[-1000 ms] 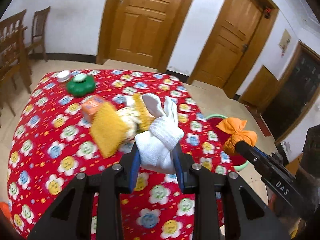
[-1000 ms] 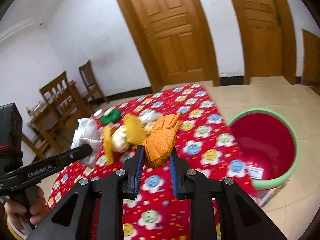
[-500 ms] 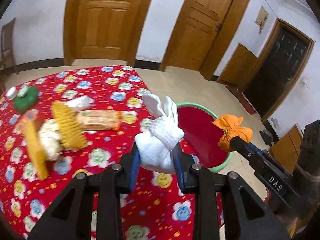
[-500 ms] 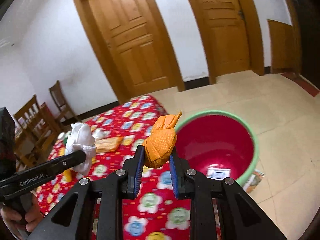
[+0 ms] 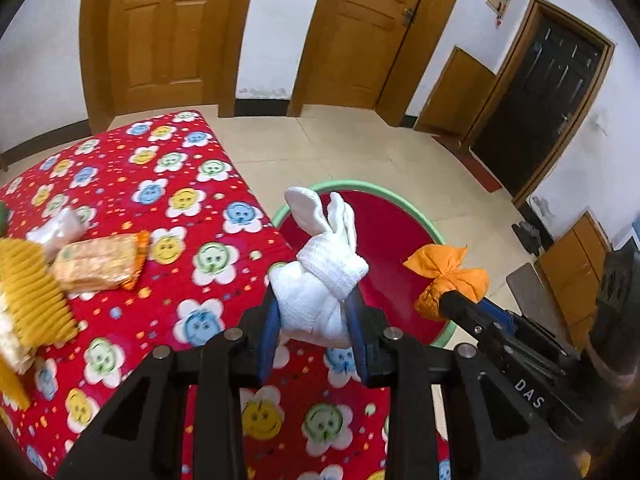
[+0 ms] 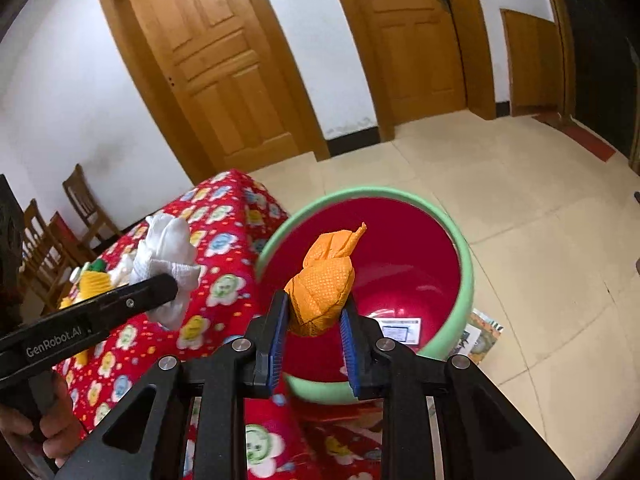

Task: Collect trash
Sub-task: 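Carry the white cloth and orange bag over the bin and release both, then move both open tools back over the table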

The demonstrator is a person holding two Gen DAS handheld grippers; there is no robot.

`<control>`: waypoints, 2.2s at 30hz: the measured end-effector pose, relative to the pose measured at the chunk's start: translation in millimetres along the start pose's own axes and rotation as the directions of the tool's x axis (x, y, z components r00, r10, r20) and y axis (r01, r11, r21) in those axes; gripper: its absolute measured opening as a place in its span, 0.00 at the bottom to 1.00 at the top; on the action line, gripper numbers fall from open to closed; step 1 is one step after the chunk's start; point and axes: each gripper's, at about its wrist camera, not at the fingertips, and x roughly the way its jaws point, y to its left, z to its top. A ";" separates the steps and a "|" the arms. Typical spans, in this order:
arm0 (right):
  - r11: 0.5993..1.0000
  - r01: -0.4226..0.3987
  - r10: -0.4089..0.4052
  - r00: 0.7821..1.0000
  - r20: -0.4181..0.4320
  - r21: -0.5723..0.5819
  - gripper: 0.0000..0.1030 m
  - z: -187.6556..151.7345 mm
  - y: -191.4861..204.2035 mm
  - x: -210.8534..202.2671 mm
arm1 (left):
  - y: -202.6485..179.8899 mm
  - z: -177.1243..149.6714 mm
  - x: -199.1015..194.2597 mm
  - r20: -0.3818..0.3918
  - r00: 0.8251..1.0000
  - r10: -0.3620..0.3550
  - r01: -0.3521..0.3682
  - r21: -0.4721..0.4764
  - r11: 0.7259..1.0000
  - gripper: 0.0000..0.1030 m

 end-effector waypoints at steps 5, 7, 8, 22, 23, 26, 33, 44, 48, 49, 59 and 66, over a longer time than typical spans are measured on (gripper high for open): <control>1.000 0.015 -0.015 1.000 -0.005 0.016 0.29 -1.7 -14.9 5.5 | -3.4 4.3 23.9 -0.031 1.000 -0.003 0.003 0.007 1.000 0.30; 1.000 0.017 -0.016 1.000 -0.010 0.023 0.29 -2.0 -19.2 8.8 | -5.6 4.8 30.4 -0.040 0.999 -0.004 0.004 0.009 1.000 0.30; 1.000 0.017 -0.017 1.000 -0.010 0.025 0.29 -2.1 -20.7 10.3 | -6.6 5.1 34.2 -0.045 0.999 -0.002 0.003 0.011 1.000 0.30; 0.997 0.013 -0.014 1.000 0.010 0.074 0.29 -0.9 -38.5 2.2 | -11.9 9.9 33.9 -0.018 1.000 -0.006 0.006 0.016 1.000 0.45; 0.997 0.012 -0.013 1.000 0.012 0.075 0.29 -0.6 -38.1 1.3 | -12.0 9.9 31.4 -0.016 1.000 -0.003 0.004 0.017 1.000 0.45; 0.997 0.009 -0.010 1.000 0.014 0.073 0.29 -0.5 -36.4 -1.1 | -10.3 9.9 22.0 -0.004 1.000 0.005 -0.005 0.012 1.000 0.45; 0.999 -0.008 0.006 0.999 0.040 0.052 0.37 1.1 -25.3 -14.2 | 0.5 6.0 -5.8 0.025 0.999 0.027 -0.027 -0.019 0.999 0.46; 0.999 -0.051 0.051 0.997 0.053 -0.001 0.43 0.8 4.1 -28.9 | 34.8 -10.3 -53.9 0.077 0.994 0.079 -0.070 -0.111 0.991 0.46; 0.998 -0.066 0.067 0.996 0.053 -0.021 0.46 -1.3 17.8 -32.0 | 50.8 -17.5 -72.8 0.103 0.987 0.121 -0.105 -0.145 0.984 0.46; 0.997 -0.069 0.070 0.996 0.053 -0.024 0.46 -1.2 20.2 -32.3 | 56.6 -20.0 -78.7 0.109 0.984 0.141 -0.123 -0.157 0.980 0.46; 0.991 -0.114 0.116 0.993 0.026 -0.069 0.46 -6.4 49.7 -31.3 | 110.3 -35.6 -112.6 0.144 0.947 0.286 -0.239 -0.279 0.930 0.46; 0.988 -0.127 0.128 0.992 0.011 -0.088 0.46 -9.8 63.6 -27.5 | 149.2 -45.0 -123.4 0.141 0.915 0.378 -0.305 -0.373 0.876 0.47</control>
